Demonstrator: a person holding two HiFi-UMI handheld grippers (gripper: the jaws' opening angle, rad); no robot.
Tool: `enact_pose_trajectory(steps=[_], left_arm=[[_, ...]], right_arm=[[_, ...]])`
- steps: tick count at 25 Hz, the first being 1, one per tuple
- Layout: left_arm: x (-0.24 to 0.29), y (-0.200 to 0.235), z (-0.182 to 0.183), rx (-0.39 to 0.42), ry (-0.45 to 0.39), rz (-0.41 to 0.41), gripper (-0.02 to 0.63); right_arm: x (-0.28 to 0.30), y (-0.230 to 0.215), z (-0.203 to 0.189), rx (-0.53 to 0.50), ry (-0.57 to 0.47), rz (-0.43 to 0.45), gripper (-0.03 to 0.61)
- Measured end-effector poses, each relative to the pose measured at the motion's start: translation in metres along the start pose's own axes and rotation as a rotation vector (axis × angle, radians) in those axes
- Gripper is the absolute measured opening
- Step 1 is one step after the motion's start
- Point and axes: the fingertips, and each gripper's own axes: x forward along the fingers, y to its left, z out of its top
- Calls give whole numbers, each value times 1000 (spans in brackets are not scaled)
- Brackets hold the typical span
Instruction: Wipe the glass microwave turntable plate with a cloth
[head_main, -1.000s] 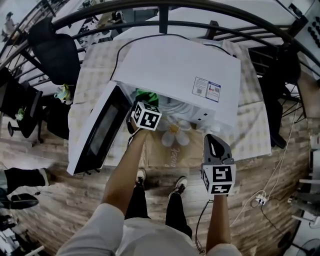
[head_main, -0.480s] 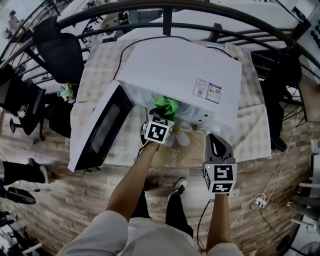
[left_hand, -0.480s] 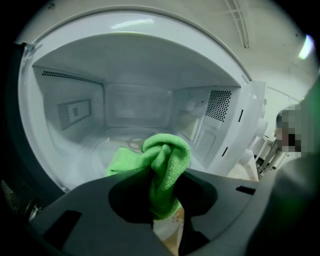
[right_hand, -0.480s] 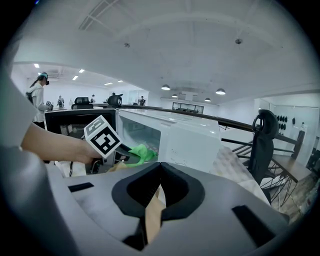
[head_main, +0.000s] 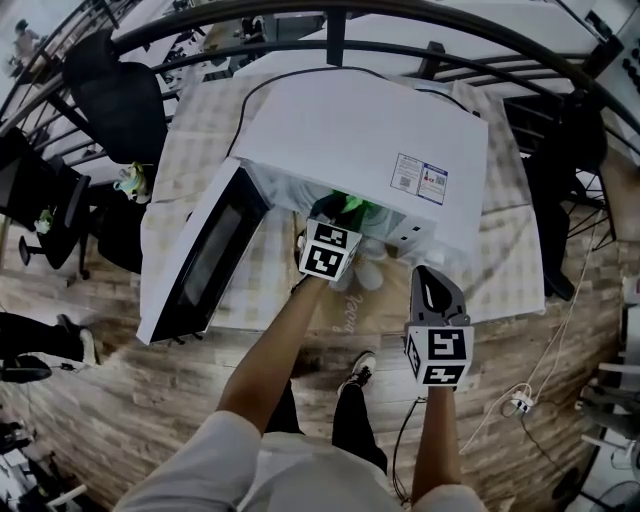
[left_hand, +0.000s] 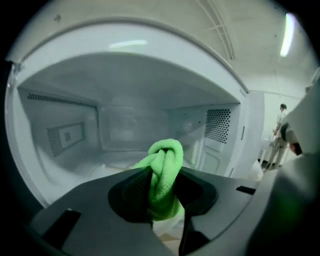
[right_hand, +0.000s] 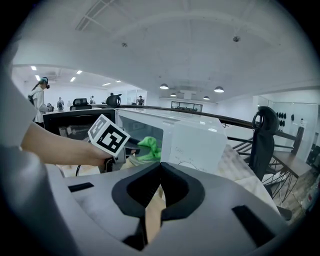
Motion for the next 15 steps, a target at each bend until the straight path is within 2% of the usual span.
enact_pose_trajectory(steps=[3,5,6,8,10,15], left_arm=[[-14,64,3,60,-9,206,132],[-18,103,-3,78,51,304,132],[-17,117,-9,88,95,326,132],[-10,132,-18,105,187,326,132],[-4,130,-23,119,237,296,129],[14,74,-26,92,226,113,127]], right_arm=[[3,2,-2,1,6,5,14],[5,3,-3,0,9,9,14],[6,3,-4,0,11,10,14],[7,3,-6,1,16,12,14],[8,4,-9,3,25,14,14],[7,6,-13,21,30,18,14]])
